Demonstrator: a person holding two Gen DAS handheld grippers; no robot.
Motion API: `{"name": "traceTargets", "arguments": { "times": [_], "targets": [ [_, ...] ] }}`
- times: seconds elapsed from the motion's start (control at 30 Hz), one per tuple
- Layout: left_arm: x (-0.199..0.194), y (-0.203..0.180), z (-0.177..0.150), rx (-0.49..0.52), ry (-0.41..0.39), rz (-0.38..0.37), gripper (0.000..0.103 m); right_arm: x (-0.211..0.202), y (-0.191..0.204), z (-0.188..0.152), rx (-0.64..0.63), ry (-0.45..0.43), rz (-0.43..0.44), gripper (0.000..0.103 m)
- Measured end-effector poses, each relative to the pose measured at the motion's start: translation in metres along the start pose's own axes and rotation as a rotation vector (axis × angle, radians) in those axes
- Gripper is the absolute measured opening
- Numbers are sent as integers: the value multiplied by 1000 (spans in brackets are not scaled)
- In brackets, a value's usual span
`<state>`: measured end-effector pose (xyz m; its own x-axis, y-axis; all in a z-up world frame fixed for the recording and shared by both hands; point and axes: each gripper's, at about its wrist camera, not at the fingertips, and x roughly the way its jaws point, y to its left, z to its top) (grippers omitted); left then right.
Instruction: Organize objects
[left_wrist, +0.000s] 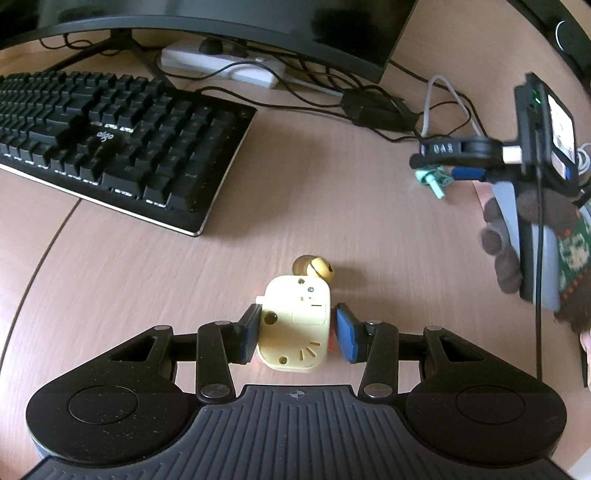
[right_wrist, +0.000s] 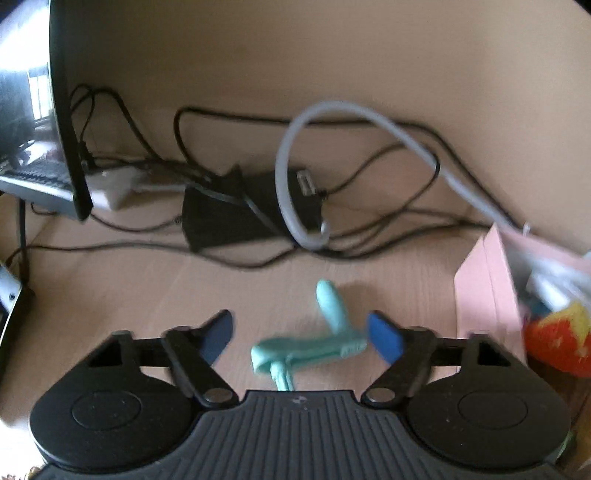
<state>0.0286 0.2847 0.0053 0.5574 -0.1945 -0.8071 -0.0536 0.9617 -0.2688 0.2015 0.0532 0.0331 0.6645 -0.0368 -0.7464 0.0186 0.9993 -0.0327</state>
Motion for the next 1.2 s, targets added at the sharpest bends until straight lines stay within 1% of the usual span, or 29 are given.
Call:
{"name": "traceTargets", "arguments": {
  "times": [0.07, 0.1, 0.13, 0.23, 0.3, 0.43, 0.5, 0.57, 0.63, 0.67, 0.7, 0.73, 0.77, 0.8, 0.83, 0.93, 1.0, 1.1, 1.2],
  "targets": [
    [2, -1, 1, 5, 2, -2, 47, -12, 2, -10, -28, -9, 22, 62],
    [3, -3, 3, 10, 4, -3, 47, -20, 4, -18, -53, -17, 37, 47],
    [5, -4, 3, 15, 7, -5, 47, -26, 5, -24, -71, 1, 59, 28],
    [8, -12, 5, 33, 14, -21, 47, -47, 4, -50, -93, 33, 117, 27],
    [10, -20, 4, 52, 18, -33, 47, -64, 2, -73, -111, 44, 134, 26],
    [13, -35, 0, 77, 30, -67, 47, -98, -8, -106, -122, 81, 166, 21],
    [13, -43, -3, 83, 34, -85, 47, -114, -17, -122, -141, 84, 160, 21],
    [12, -50, -7, 88, 37, -106, 47, -132, -28, -138, -181, 70, 132, 21],
    [12, -56, -9, 90, 40, -126, 47, -149, -43, -156, -221, 58, 57, 21],
    [12, -60, -9, 90, 44, -133, 47, -154, -51, -164, -235, 52, 3, 22],
    [12, -64, -10, 92, 49, -139, 47, -159, -57, -169, -239, 50, -43, 31],
    [12, -70, -10, 95, 54, -145, 47, -165, -65, -175, -234, 44, -100, 51],
    [12, -76, -10, 101, 57, -148, 47, -173, -75, -180, -210, 34, -142, 62],
    [12, -81, -11, 107, 60, -150, 47, -179, -83, -183, -180, 26, -166, 76],
    [13, -88, -13, 115, 63, -151, 47, -186, -94, -187, -133, 25, -181, 80],
    [19, -111, -17, 145, 77, -157, 47, -198, -116, -192, -12, 44, -162, 82],
    [24, -127, -18, 184, 79, -156, 47, -200, -125, -193, 47, 24, -143, 82],
    [28, -151, -22, 241, 79, -112, 47, -195, -132, -191, 125, -3, -143, 82],
    [28, -165, -28, 286, 76, -77, 48, -177, -136, -188, 194, 18, -74, 82]
  ]
}}
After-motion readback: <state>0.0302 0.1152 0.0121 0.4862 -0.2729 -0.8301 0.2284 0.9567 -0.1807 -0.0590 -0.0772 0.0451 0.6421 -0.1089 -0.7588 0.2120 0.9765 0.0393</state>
